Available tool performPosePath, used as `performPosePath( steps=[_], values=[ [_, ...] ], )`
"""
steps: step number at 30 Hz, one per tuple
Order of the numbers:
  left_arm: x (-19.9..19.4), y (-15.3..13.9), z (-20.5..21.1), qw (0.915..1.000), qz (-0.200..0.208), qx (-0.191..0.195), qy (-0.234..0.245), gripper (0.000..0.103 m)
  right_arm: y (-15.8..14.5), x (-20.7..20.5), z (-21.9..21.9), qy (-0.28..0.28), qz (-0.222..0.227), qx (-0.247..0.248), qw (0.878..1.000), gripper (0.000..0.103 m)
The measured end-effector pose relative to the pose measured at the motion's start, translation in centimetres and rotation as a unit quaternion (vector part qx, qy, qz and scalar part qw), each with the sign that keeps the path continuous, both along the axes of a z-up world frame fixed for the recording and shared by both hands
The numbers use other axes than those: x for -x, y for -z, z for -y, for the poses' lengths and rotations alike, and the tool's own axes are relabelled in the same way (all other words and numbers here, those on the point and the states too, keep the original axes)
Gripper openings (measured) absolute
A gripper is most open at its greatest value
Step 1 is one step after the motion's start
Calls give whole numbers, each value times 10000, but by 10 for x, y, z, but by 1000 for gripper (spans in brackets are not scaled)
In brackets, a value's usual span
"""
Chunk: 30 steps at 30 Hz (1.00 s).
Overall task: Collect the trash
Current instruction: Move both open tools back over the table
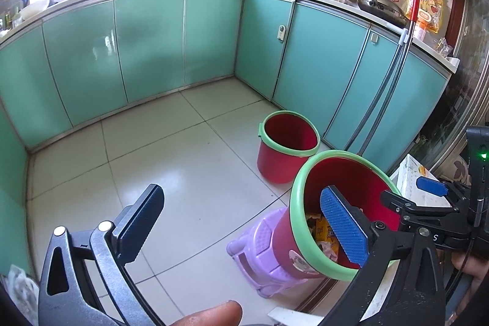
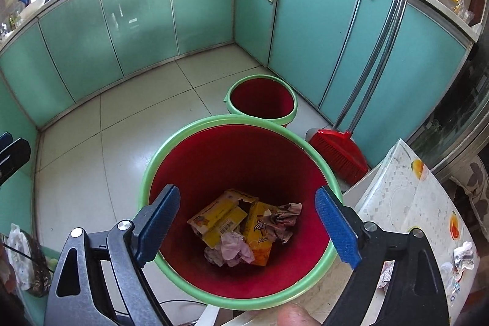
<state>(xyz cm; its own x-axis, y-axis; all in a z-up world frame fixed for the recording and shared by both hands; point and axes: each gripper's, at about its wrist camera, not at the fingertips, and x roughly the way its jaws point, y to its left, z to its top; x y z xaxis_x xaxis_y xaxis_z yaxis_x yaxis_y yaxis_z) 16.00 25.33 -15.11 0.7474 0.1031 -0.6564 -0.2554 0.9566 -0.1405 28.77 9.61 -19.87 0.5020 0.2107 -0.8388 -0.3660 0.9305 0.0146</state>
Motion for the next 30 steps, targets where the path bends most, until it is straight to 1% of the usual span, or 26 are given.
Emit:
performPosePath(
  steps=[3, 8, 12, 16, 19, 22, 26, 30],
  values=[
    [1, -4, 5, 10000, 19, -60, 66, 102, -10, 8, 6, 52, 155, 24, 9999, 92],
    [4, -15, 23, 9995, 91, -139, 259, 102, -39, 34, 34, 254, 433, -69, 9987, 92],
    [6, -26, 50, 9982, 164, -248, 530, 102, -63, 63, 65, 456, 663, -84, 9967, 92],
    [11, -37, 86, 9947, 263, -331, 941, 103, -83, 99, 109, 745, 809, -148, 9938, 92],
    [16, -45, 116, 9901, 337, -324, 1323, 103, -95, 132, 146, 1035, 883, -136, 9906, 92],
    [21, -49, 146, 9840, 316, -356, 1719, 103, -98, 170, 186, 1373, 979, 47, 9857, 92],
    [32, -52, 190, 9736, 286, -476, 2213, 103, -93, 221, 241, 1837, 819, 96, 9795, 92],
    [41, -48, 233, 9620, 150, -442, 2691, 103, -85, 258, 291, 2244, 630, 136, 9724, 92]
  ],
)
